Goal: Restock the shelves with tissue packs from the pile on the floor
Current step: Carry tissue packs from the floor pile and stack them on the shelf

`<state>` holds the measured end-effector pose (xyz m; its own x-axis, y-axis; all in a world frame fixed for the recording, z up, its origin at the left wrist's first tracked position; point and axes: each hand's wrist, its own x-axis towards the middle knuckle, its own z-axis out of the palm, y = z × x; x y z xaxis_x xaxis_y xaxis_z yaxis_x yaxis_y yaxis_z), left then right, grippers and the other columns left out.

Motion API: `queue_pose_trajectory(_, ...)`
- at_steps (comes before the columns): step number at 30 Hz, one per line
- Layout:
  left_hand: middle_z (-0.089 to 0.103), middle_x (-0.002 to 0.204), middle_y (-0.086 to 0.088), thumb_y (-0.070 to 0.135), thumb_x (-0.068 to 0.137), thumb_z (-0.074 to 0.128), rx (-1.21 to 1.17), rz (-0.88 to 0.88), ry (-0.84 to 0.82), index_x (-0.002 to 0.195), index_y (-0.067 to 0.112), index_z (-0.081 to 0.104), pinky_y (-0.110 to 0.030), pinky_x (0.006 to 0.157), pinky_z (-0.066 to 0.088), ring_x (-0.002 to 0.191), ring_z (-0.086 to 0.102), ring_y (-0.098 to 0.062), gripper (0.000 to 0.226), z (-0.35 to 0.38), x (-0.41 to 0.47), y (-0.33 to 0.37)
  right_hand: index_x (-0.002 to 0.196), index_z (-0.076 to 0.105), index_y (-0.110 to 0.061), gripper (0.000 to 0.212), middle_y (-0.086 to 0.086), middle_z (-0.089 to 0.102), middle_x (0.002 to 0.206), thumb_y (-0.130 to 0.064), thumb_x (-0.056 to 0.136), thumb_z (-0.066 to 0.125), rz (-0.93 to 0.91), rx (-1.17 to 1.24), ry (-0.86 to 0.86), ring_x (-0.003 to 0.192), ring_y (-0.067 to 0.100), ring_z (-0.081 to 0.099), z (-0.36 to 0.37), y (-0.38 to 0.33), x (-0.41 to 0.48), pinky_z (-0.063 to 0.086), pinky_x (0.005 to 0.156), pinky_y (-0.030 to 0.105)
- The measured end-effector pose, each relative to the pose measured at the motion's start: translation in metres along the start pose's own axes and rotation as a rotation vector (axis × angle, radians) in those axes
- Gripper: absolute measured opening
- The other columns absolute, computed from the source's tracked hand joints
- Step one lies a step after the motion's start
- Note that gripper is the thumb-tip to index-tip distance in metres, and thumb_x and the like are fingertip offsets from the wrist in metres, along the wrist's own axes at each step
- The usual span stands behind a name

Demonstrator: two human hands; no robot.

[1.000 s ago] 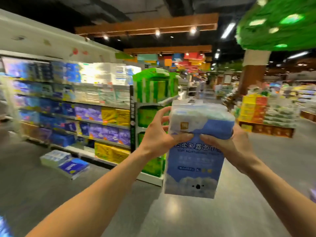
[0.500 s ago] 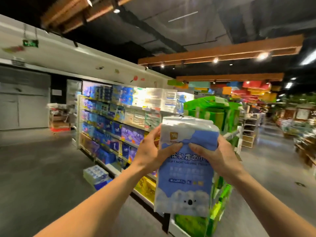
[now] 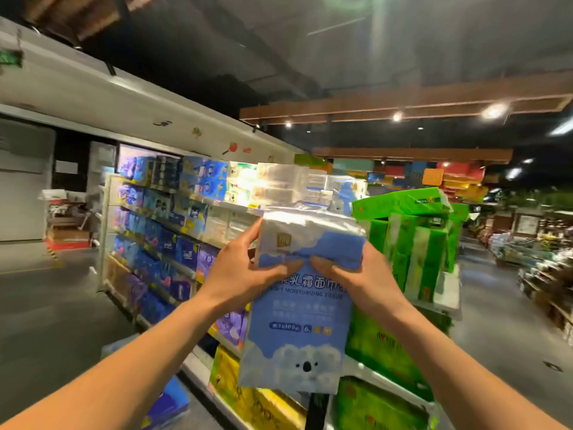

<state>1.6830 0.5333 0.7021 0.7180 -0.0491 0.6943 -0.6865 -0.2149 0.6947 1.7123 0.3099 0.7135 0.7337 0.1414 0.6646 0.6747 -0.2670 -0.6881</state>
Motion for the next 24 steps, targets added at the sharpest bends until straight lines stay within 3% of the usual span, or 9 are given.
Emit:
queue_pose_trajectory(4,0.074,0.104,0.019,0.045,0.063,0.093,-0.001,0.012,-0.022,0.126,0.033,0.060,-0.021,0.071,0.058,0.093,0.072,-0.002,0.072,-0.003,0.091,-0.066,0.116,0.072,-0.014,0.060,-0.004,0.078,0.109,-0.048,0.068,0.086,0.011,-0.032,-0.010,0.103,0.014,0.074,0.017,0.056,0.090,0.058,0.092,0.050)
queue_pose_trajectory(8,0.073,0.101,0.023,0.039,0.060,0.093,-0.013,0.037,0.006,0.115,0.038,0.063,-0.021,0.072,0.058,0.090,0.072,-0.001,0.063,0.004,0.177,-0.143,0.112,0.075,-0.019,0.046,-0.006,0.079,0.106,-0.042,0.074,0.088,-0.022,-0.074,-0.014,0.100,0.013,0.075,0.028,0.120,0.173,0.059,0.092,0.049)
queue_pose_trajectory(12,0.074,0.103,0.014,0.042,0.055,0.093,-0.032,0.089,0.051,0.114,0.032,0.066,-0.021,0.071,0.058,0.090,0.072,-0.003,0.065,0.025,0.268,-0.218,0.111,0.076,-0.021,0.045,-0.011,0.079,0.103,-0.045,0.074,0.084,-0.095,-0.158,0.003,0.096,0.005,0.074,0.028,0.186,0.264,0.060,0.086,0.036)
queue_pose_trajectory(15,0.072,0.098,0.020,0.043,0.055,0.092,-0.032,0.132,0.101,0.110,0.033,0.064,-0.016,0.066,0.055,0.085,0.071,0.003,0.062,0.038,0.340,-0.263,0.104,0.073,-0.029,0.039,-0.017,0.077,0.097,-0.049,0.071,0.081,-0.127,-0.205,0.004,0.089,0.001,0.074,0.023,0.223,0.337,0.059,0.077,0.025)
queue_pose_trajectory(19,0.070,0.101,0.018,0.048,0.056,0.084,-0.021,0.189,0.140,0.115,0.025,0.064,-0.012,0.063,0.052,0.082,0.068,0.007,0.067,0.048,0.438,-0.312,0.100,0.073,-0.036,0.034,-0.015,0.077,0.097,-0.053,0.071,0.079,-0.174,-0.308,0.004,0.089,0.004,0.074,0.018,0.261,0.436,0.062,0.082,0.038)
queue_pose_trajectory(24,0.072,0.104,0.012,0.055,0.056,0.092,-0.005,0.239,0.130,0.113,0.025,0.066,-0.020,0.069,0.057,0.088,0.070,0.001,0.069,0.054,0.553,-0.376,0.109,0.076,-0.025,0.041,-0.005,0.078,0.105,-0.039,0.073,0.089,-0.182,-0.419,0.028,0.094,0.011,0.074,0.014,0.306,0.547,0.061,0.088,0.043)
